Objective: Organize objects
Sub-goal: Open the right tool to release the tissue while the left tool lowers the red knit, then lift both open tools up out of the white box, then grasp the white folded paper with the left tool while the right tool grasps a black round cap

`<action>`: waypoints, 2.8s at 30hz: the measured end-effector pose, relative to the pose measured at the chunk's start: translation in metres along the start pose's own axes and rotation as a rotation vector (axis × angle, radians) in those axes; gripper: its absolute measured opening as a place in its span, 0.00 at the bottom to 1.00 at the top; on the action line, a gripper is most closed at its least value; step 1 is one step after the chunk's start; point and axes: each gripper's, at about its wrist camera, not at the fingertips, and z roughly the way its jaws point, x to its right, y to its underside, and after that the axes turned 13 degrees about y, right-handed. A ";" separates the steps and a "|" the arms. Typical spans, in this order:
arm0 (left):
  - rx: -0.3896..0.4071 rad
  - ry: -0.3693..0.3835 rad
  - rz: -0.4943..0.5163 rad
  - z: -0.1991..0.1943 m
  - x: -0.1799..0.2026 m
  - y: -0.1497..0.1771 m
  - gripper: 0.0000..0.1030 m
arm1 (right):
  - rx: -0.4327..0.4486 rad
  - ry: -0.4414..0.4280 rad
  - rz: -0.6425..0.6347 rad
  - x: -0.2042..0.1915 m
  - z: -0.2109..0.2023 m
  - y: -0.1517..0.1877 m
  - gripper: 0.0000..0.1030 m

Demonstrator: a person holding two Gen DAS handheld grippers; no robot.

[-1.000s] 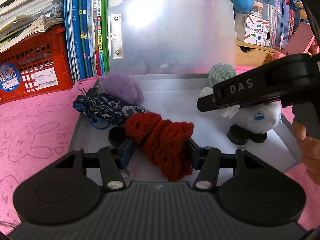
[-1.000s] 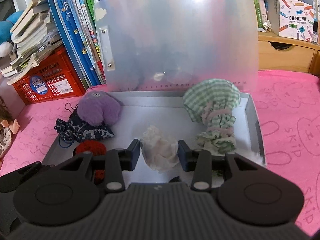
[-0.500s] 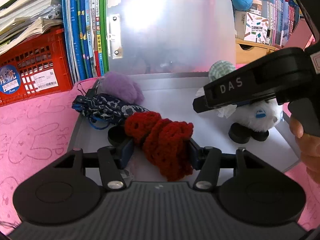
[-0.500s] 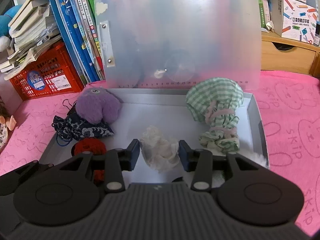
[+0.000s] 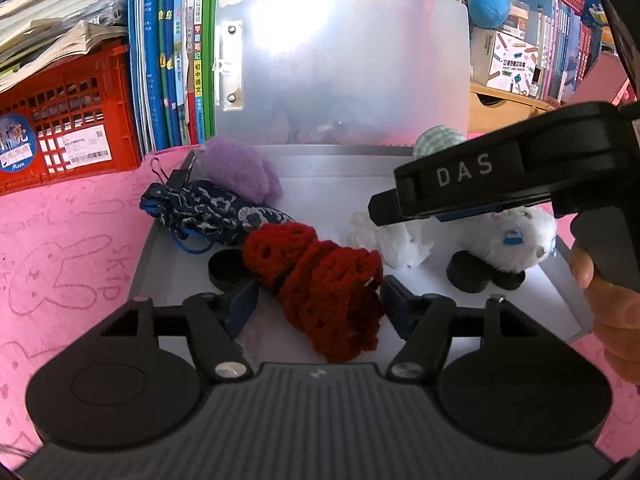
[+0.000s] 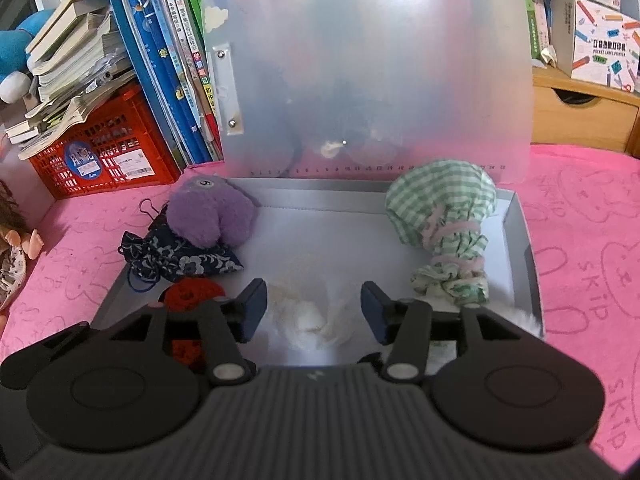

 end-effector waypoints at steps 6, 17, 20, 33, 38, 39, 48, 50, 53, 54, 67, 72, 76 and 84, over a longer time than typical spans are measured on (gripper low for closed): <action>0.007 -0.002 0.013 -0.007 0.007 -0.002 0.74 | 0.017 -0.002 0.011 0.002 -0.010 -0.001 0.66; 0.032 0.003 0.038 -0.032 0.021 -0.008 0.75 | 0.079 -0.006 0.017 0.011 -0.043 0.001 0.66; 0.044 0.003 0.052 -0.045 0.024 -0.007 0.75 | 0.110 -0.006 0.018 0.017 -0.060 0.004 0.66; 0.140 0.019 0.103 -0.141 0.032 0.019 0.76 | 0.243 -0.033 0.020 0.034 -0.144 0.054 0.69; 0.180 0.031 0.101 -0.176 0.034 0.044 0.78 | 0.324 -0.013 0.013 0.029 -0.169 0.086 0.72; 0.185 0.031 0.098 -0.181 0.034 0.050 0.79 | 0.336 -0.012 0.020 0.027 -0.172 0.092 0.72; 0.222 -0.009 0.072 -0.205 0.031 0.107 0.80 | 0.395 0.025 -0.013 0.009 -0.180 0.160 0.73; 0.222 -0.019 0.056 -0.205 0.030 0.119 0.80 | 0.389 0.030 -0.026 0.008 -0.180 0.174 0.73; 0.224 -0.040 0.042 -0.204 0.030 0.135 0.80 | 0.374 0.020 -0.035 0.007 -0.181 0.194 0.73; 0.224 -0.046 0.039 -0.204 0.030 0.139 0.80 | 0.372 0.019 -0.040 0.007 -0.182 0.201 0.74; 0.220 -0.118 -0.038 -0.196 0.022 0.161 0.83 | 0.386 -0.028 -0.107 -0.004 -0.200 0.262 0.79; 0.209 -0.149 -0.050 -0.187 0.027 0.159 0.83 | 0.386 -0.001 -0.145 -0.014 -0.200 0.277 0.79; 0.194 -0.164 -0.063 -0.180 0.028 0.157 0.83 | 0.399 -0.011 -0.160 -0.020 -0.202 0.285 0.79; 0.155 -0.151 -0.063 -0.171 0.030 0.158 0.83 | 0.380 -0.067 -0.221 -0.038 -0.198 0.296 0.79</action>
